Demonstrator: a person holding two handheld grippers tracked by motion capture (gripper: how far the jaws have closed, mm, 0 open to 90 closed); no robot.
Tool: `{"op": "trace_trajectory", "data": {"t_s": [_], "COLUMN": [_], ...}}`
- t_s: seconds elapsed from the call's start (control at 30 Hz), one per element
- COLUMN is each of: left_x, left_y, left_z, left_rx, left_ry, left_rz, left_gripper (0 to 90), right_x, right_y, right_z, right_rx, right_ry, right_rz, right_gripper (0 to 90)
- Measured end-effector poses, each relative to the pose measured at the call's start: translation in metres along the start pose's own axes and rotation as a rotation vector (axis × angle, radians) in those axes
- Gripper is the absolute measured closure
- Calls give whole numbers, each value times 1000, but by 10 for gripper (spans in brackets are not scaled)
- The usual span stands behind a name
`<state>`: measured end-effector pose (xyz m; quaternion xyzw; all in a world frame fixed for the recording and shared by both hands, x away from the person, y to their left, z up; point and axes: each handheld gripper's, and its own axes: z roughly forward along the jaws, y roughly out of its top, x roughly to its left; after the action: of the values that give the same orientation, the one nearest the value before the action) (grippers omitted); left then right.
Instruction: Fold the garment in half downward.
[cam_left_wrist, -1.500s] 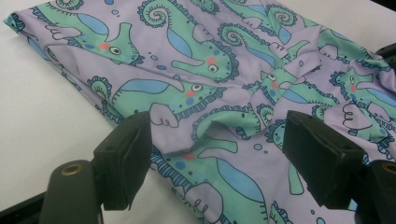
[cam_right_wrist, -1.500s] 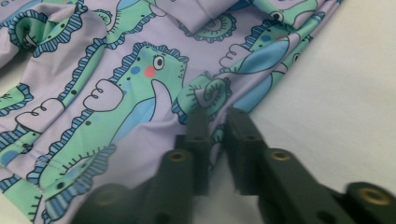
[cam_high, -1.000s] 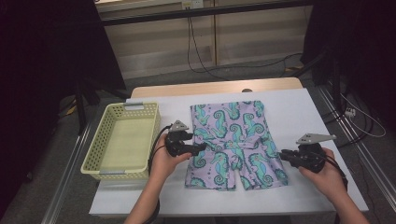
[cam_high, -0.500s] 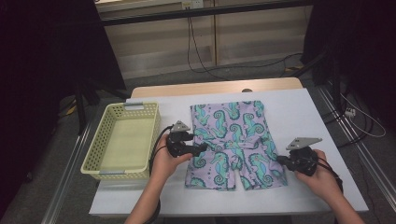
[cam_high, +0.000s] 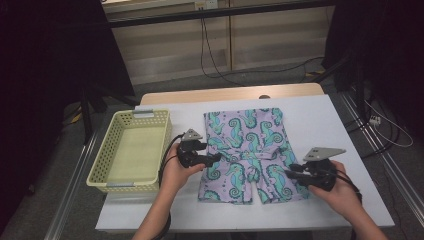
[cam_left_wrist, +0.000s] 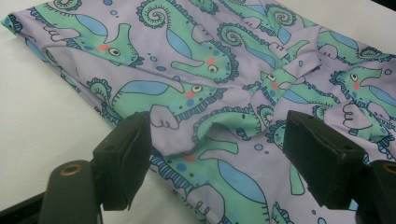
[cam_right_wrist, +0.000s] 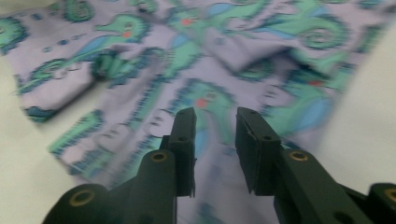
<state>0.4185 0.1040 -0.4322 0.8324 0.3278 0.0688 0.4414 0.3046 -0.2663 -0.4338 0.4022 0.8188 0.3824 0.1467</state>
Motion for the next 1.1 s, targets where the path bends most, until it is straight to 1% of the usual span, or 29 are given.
{"op": "trace_trajectory", "data": {"t_s": [0.03,0.1,0.13,0.2,0.23,0.3,0.33,0.37,0.47,0.5,0.53,0.6,0.7,0.73,0.77,0.8,0.87,0.97,1.03,1.1], "left_x": [0,-1,-1,-1,-1,-1,-1,-1,-1,-2,-2,-2,-2,-3,-3,-3,-3,-3,-2,-1], "left_y": [0,0,0,0,0,0,0,-1,-1,0,0,0,1,1,0,0,0,1,2,3], "left_z": [0,0,0,0,0,0,0,0,1,1,1,1,2,3,3,4,4,5,6,7], "left_rx": [-3,-4,-4,-3,-4,-2,1,3,3,2,0,-5,-4,-2,-1,3,4,4,2,-3], "left_ry": [2,2,1,2,4,5,4,6,2,2,1,2,3,-1,-2,-3,-2,0,2,4], "left_rz": [-1,0,0,-1,-1,0,1,3,1,6,4,5,13,11,11,15,17,18,21,20], "left_gripper": [245,244,244,244,244,244,244,244,244,244,244,244,244,244,244,244,244,244,243,240], "right_x": [6,17,23,32,35,38,38,38,39,40,40,41,43,43,43,42,39,29,20,9], "right_y": [1,2,3,4,4,5,5,5,6,7,8,11,12,11,10,10,12,18,20,23], "right_z": [6,17,23,35,40,45,47,48,50,50,49,49,47,48,49,49,44,33,31,31], "right_rx": [5,8,17,49,63,65,56,52,48,49,49,49,38,42,53,51,31,-13,-30,-53], "right_ry": [25,89,110,135,136,142,128,108,95,94,95,110,155,173,179,185,190,145,86,41], "right_rz": [-13,-21,-30,-50,-63,-55,-46,-42,-36,-41,-46,-45,-28,-22,-14,-11,-22,-26,-47,-46], "right_gripper": [669,648,625,619,619,637,690,724,799,866,874,880,878,855,819,796,748,637,562,502]}}
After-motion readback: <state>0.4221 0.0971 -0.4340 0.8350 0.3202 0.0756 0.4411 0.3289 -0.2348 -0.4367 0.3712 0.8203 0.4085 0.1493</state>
